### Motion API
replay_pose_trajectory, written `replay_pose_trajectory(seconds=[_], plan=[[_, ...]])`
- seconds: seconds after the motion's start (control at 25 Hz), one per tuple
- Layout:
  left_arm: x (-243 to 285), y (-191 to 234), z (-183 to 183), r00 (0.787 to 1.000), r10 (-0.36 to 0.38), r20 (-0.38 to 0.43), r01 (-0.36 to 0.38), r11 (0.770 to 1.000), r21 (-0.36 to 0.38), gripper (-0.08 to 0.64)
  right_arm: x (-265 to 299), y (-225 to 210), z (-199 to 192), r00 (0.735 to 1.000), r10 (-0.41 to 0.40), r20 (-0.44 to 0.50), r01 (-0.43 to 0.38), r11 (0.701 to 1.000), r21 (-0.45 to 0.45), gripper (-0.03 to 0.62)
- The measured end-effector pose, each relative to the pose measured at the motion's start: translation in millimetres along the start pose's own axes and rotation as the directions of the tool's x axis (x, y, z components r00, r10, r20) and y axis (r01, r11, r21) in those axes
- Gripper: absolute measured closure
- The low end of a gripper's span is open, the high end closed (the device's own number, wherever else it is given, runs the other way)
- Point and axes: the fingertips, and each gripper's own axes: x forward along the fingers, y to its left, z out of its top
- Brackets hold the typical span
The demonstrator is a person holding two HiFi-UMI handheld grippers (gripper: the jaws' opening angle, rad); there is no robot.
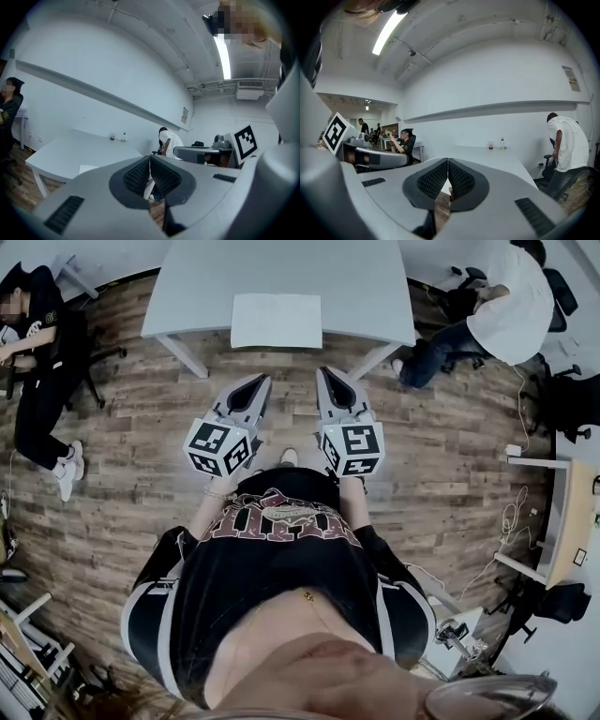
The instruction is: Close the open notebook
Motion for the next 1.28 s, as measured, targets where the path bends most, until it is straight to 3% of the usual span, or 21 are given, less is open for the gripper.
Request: replay_pose_trajectory(seconds=[0.64, 1.0, 1.28], plan=[[46, -4, -4, 0.999, 0.050, 0.002, -0.050, 0.999, -0.012, 0.517, 22, -36, -10, 0.996, 0.085, -0.023, -0.086, 0.996, -0.018, 0.572], [72, 14, 2, 1.000, 0.007, -0.019, -0.007, 1.000, -0.006, 0.517, 47, -50, -9, 0.998, 0.051, -0.026, -0.051, 0.999, 0.003, 0.572], [88, 51, 2, 0.999, -0.029, -0.045, 0.027, 0.999, -0.030, 0.517, 82, -51, -5, 0.999, 0.012, -0.036, -0.011, 1.000, 0.008, 0.572]])
